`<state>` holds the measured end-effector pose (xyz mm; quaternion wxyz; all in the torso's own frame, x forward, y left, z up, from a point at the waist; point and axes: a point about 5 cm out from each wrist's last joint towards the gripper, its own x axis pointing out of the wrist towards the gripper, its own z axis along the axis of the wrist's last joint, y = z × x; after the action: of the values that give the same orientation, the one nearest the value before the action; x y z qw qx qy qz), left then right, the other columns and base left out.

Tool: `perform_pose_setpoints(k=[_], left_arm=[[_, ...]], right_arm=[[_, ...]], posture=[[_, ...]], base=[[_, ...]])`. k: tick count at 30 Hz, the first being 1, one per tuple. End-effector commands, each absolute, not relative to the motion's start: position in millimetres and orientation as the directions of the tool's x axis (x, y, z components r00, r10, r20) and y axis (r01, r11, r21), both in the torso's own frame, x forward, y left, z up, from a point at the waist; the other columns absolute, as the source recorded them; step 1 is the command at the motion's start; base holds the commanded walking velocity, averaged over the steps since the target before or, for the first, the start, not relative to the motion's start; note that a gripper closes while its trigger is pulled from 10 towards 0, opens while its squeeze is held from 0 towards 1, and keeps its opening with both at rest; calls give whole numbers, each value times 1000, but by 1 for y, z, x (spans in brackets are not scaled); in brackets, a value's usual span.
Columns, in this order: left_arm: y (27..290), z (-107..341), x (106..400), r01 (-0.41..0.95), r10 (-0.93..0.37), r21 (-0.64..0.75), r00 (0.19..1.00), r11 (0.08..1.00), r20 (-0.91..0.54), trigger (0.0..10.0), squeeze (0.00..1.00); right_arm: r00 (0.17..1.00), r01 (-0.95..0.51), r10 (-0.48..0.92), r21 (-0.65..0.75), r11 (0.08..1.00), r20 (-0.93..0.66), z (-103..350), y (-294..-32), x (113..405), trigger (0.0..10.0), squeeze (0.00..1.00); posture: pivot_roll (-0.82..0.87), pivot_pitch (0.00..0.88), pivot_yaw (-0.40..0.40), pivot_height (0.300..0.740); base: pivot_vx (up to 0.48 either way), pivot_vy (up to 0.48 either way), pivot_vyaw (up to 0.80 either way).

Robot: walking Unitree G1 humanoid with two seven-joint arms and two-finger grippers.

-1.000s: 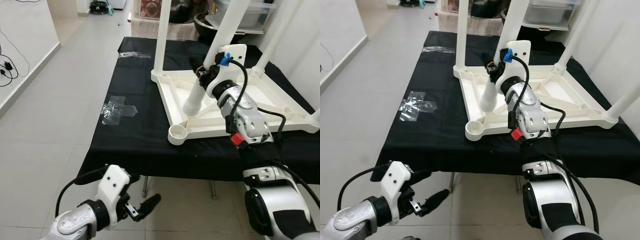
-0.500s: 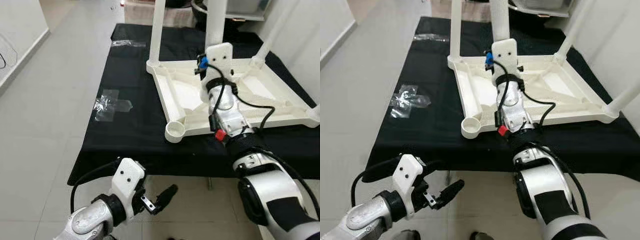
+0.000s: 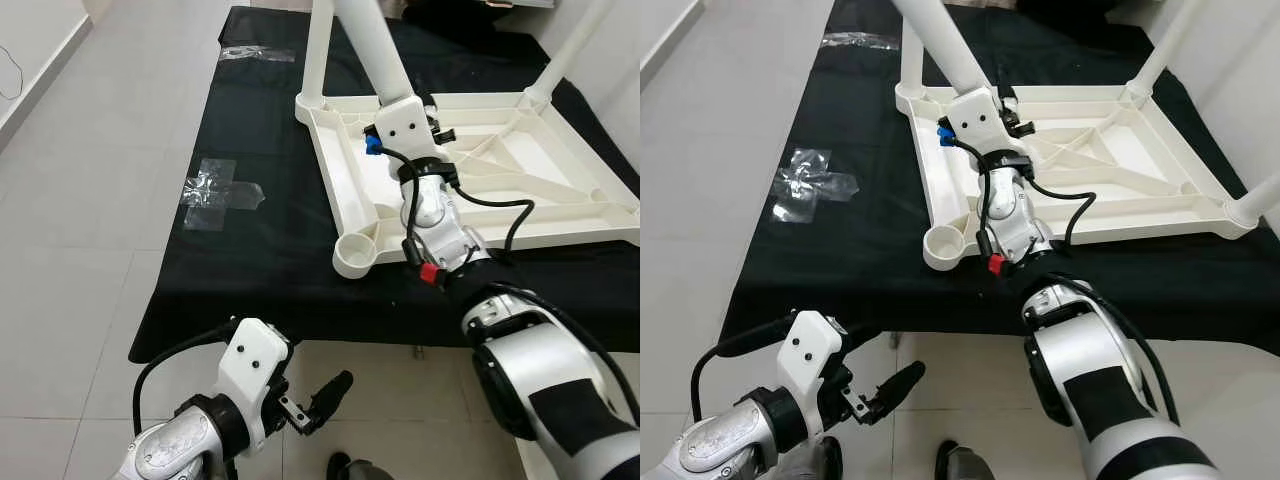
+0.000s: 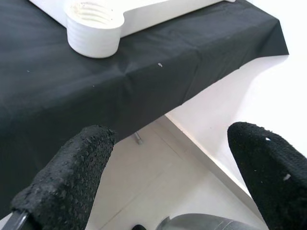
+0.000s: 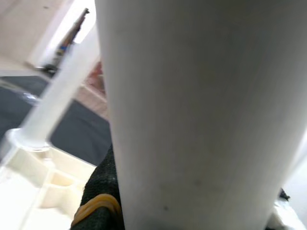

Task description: Building children table

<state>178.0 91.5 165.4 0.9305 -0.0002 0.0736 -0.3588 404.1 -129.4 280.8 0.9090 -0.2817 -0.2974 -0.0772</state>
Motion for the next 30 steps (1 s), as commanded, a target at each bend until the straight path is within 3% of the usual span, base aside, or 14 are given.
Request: perform_pose_setpoints(k=[1, 7, 13, 19, 23, 30], left_arm=[[90, 162, 174, 675, -674, -60, 720, 736, -166, 10000, 0], [92, 160, 175, 670, -666, -51, 723, 741, -186, 10000, 0], [93, 160, 177, 668, -662, -37, 727, 744, -183, 10000, 0], [95, 162, 179, 664, -656, -21, 733, 748, -180, 10000, 0], [95, 160, 180, 662, -653, -17, 734, 749, -186, 10000, 0], [93, 158, 183, 669, -660, -17, 728, 743, -183, 10000, 0]], right_arm=[[784, 343, 18, -458, 820, 621, 289, -134, 403, 0, 0], [824, 331, 20, -509, 795, 567, 273, -142, 406, 0, 0], [889, 208, 50, -499, 841, 456, 245, -136, 405, 0, 0], [923, 55, 108, -405, 913, 369, 224, -121, 402, 0, 0], [942, -61, 139, -252, 966, 306, 221, -110, 403, 0, 0], [943, -214, 216, -38, 976, 253, 222, -86, 400, 0, 0]], posture=[[146, 274, -112, 740], [143, 245, -107, 740], [140, 228, -105, 740], [140, 203, -112, 740], [132, 182, -112, 740], [121, 184, -111, 740]], base=[[0, 0, 0], [0, 0, 0], [0, 0, 0], [0, 0, 0], [0, 0, 0], [0, 0, 0]])
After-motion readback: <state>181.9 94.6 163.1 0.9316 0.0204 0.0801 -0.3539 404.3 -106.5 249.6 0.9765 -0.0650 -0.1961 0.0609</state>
